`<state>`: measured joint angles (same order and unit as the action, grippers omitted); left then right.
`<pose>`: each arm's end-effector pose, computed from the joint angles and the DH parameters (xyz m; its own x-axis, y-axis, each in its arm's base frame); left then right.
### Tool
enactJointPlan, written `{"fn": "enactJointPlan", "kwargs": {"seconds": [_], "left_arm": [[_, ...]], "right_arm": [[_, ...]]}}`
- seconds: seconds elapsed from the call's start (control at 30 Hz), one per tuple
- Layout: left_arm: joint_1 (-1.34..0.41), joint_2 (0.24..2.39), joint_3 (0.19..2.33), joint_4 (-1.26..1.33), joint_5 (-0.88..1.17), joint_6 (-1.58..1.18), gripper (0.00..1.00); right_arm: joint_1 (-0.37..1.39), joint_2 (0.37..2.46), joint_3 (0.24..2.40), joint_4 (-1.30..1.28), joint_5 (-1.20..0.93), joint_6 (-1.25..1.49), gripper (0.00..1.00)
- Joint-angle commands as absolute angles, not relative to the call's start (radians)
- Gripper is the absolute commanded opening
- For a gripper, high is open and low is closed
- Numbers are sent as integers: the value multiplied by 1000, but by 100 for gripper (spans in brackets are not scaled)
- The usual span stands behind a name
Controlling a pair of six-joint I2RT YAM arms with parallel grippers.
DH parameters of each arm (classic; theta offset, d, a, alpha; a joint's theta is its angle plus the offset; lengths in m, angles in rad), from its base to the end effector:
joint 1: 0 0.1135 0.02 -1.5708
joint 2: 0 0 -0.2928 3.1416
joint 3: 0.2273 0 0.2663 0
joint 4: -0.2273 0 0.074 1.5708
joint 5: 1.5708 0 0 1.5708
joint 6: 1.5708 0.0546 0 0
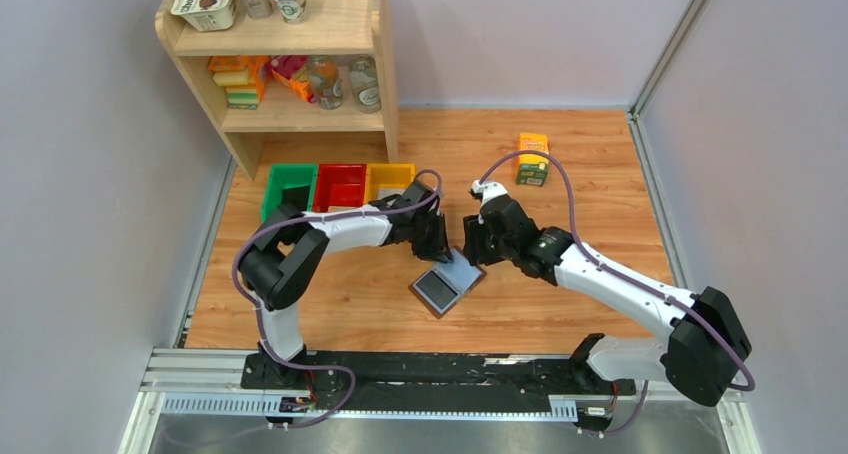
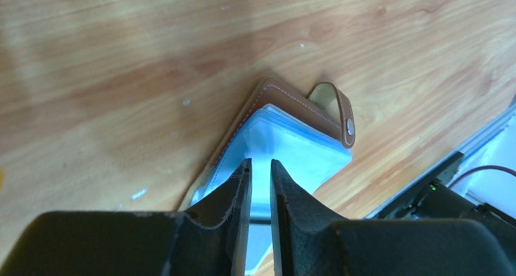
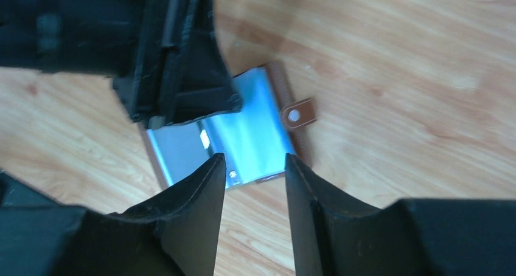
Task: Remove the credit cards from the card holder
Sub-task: Remove the credit card from the card holder.
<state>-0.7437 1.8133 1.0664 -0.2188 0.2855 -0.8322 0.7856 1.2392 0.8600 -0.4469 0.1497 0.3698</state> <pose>0.2791 -0.2776 0.1616 -0.9750 -0.0671 -0.2117 0.0692 0.8141 -0.5766 0.1999 0.1885 0.2559 -0.7116 -0.2064 -0.6716 -0.3975 0.9064 0.1427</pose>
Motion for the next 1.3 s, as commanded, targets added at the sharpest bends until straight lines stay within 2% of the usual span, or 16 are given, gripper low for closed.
{"fn": "enactJointPlan", "kwargs": {"seconds": [0.0,0.1,0.33,0.73,0.93,1.27], "left_arm": [[-756,1897,1132,-265,290,-790,25],[-756,1925,1161,-285,279,-772,25],[-755,1873,1210,-324,223,-706,26],[-750,1623,1146,-425,-35,-681,38],[-764,1572,1046,-459,64,-712,38],[-793,1569,943,-482,212,-690,26]], "right_arm": [[747,1203,806,-304,-121,391,43],[726,1230,769,-224,-251,423,40],[670,1368,733,-103,-368,494,36],[614,1557,732,25,-514,549,32],[612,1640,750,43,-563,558,29],[609,1681,756,31,-601,552,30]]}}
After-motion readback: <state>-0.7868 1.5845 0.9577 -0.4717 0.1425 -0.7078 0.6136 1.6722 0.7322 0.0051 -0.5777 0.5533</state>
